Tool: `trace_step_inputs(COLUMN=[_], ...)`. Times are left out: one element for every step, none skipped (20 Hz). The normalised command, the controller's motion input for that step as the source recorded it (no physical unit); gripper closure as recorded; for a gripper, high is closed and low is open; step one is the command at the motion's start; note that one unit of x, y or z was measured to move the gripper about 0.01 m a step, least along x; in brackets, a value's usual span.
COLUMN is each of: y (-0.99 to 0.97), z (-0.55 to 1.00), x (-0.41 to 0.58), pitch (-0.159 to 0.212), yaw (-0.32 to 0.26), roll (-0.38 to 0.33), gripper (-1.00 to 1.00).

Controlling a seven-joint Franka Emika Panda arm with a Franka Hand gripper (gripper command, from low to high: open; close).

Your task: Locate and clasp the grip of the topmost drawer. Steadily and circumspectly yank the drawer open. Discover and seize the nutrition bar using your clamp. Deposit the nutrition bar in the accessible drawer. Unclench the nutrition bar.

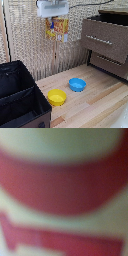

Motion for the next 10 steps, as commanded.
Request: trace_step_inputs(y=[-0.58,-0.6,-0.62,-0.65,-0.68,-0.7,-0.73,-0.73,-0.73,-0.74], z=[0.8,0.78,0.74,0.72,0.7,0.69,0.67,0.65,0.66,0.67], x=[-0.6,-0.606,-0.609,-0.6,-0.506,-0.451,-0.366,-0.309,-0.257,-0.249], pitch=[0.111,0.12,0.129,0.134,0.138,0.146,0.152,0.156,0.152,0.151], yaw=[-0.147,-0.141,-0.135,-0.124,-0.116,-0.108,-0.095,-0.087,-0.081,-0.079], roll=[0.1,0.1,0.096,0.097,0.101,0.105,0.111,0.122,0.123,0.123], gripper=[1.0,1.0,1.0,1.0,1.0,1.0,1.0,1.0,1.0,1.0])
